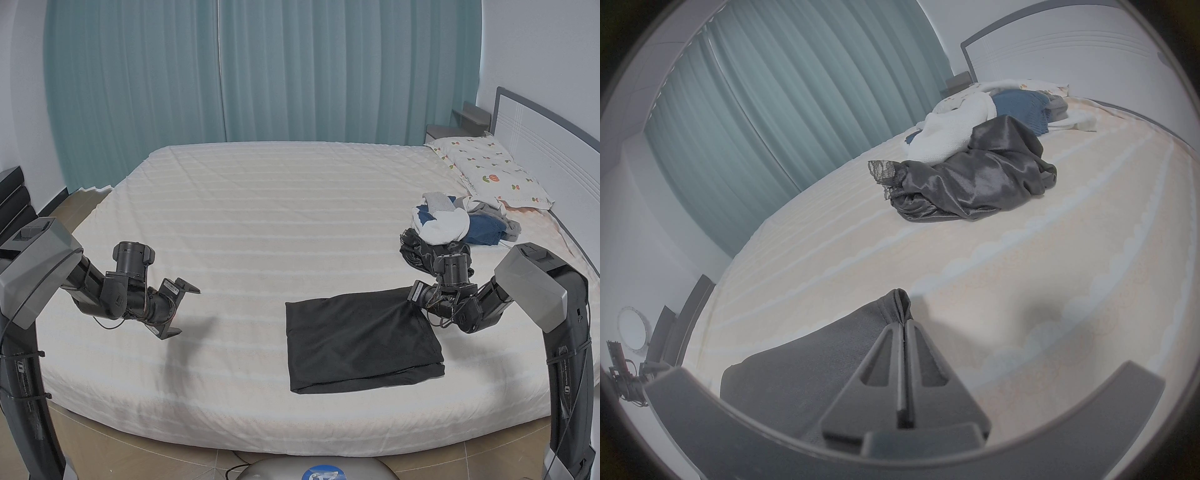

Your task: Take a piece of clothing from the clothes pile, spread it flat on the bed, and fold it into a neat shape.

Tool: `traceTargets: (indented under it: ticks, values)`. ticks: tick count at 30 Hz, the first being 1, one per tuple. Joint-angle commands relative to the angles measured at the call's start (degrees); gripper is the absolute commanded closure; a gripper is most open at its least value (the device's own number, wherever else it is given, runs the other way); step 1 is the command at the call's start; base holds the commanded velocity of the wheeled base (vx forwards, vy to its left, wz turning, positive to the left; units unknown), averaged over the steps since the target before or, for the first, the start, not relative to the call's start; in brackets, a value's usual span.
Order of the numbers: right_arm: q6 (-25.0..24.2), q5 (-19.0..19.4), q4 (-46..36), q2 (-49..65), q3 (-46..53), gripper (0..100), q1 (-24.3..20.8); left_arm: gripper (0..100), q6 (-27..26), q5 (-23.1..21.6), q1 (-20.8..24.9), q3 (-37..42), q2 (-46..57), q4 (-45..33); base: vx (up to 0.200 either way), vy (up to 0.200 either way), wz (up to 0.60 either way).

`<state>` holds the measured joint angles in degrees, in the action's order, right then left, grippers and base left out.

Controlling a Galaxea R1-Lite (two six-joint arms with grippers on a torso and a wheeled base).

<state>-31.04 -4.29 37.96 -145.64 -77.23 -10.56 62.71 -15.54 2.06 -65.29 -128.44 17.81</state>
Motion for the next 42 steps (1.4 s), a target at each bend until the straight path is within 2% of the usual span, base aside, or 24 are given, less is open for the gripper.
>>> traceTargets:
  ticks: [1, 4, 5, 12, 17, 18, 19, 22, 23, 25, 26, 32, 37, 38, 42]
  values:
    - [0.01, 0.07, 0.01, 0.18, 0.24, 100, 0.36, 0, 0.05, -0.01, 0.05, -0.01, -0.06, 0.03, 0.0, 0.0, 0.0]
    - [-0.08, 0.07, -0.08, 0.18, 0.06, 100, 0.36, 0, 0.05, -0.01, 0.05, -0.01, -0.14, -0.06, 0.0, 0.0, 0.0]
    - [-0.08, 0.07, -0.08, 0.18, 0.15, 0, 0.45, 0, 0.05, -0.01, 0.05, -0.01, -0.14, -0.06, 0.0, 0.0, 0.0]
    - [-0.95, 0.42, 0.53, 1.06, 1.2, 0, 1.24, 0, 0.05, -0.01, 0.05, -0.01, -0.06, -0.06, 0.0, 0.0, 0.0]
    - [-4.12, 7.63, 0.8, 9.59, 11.22, 0, 3.09, 0, -0.39, 0.43, 0.49, 0.61, -0.06, 0.12, 0.0, 0.0, 0.0]
    - [-3.94, 8.42, 0.89, 10.29, 12.45, 0, 3.35, 0, -0.39, 0.6, 0.49, 0.69, -0.06, 0.12, 0.0, 0.0, 0.0]
    - [-3.42, 11.32, 1.24, 12.22, 16.76, 0, 4.05, 0, -0.48, 1.3, 0.58, 0.61, -0.14, 0.12, 0.0, 0.0, 0.0]
    - [-2.36, 16.95, 4.23, 15.21, 25.55, 0, 5.11, 0, -0.48, 1.66, 0.75, 0.69, -0.14, 0.56, 0.0, 0.0, 0.0]
    - [-1.66, 18.18, 5.54, 15.65, 27.92, 0, 5.37, 0, -0.48, 1.66, 0.75, 0.69, -0.14, 0.91, 0.0, 0.0, 0.0]
    - [-1.66, 18.18, 5.54, 15.65, 27.92, 0, 5.37, 0, -0.48, 1.66, 0.75, 0.69, -0.14, 0.91, 0.0, 0.0, 0.0]
    - [0.71, 21.52, 10.47, 15.83, 33.81, 0, 5.64, 0, -0.48, 1.66, 0.75, 0.69, -0.14, 1.0, 0.0, 0.0, 0.0]
    - [0.98, 26.18, 15.3, 14.33, 38.29, 0, 6.6, 0, -0.48, 1.66, 0.75, 0.69, -0.14, 0.91, 0.0, 0.0, 0.0]
    - [1.07, 27.67, 15.3, 13.63, 37.94, 0, 7.31, 0, -0.57, 1.66, 0.75, 0.69, -0.14, 1.0, 0.0, 0.0, 0.0]
    - [1.07, 28.11, 15.3, 12.93, 37.76, 100, 7.39, 0, -0.57, 1.66, 0.75, 0.69, -0.14, 1.0, 0.0, 0.0, 0.0]
    - [2.12, 28.11, 15.3, 12.49, 37.94, 100, 7.39, 0, -0.48, 1.66, 0.75, 0.69, -0.14, 1.0, 0.0, 0.0, 0.0]
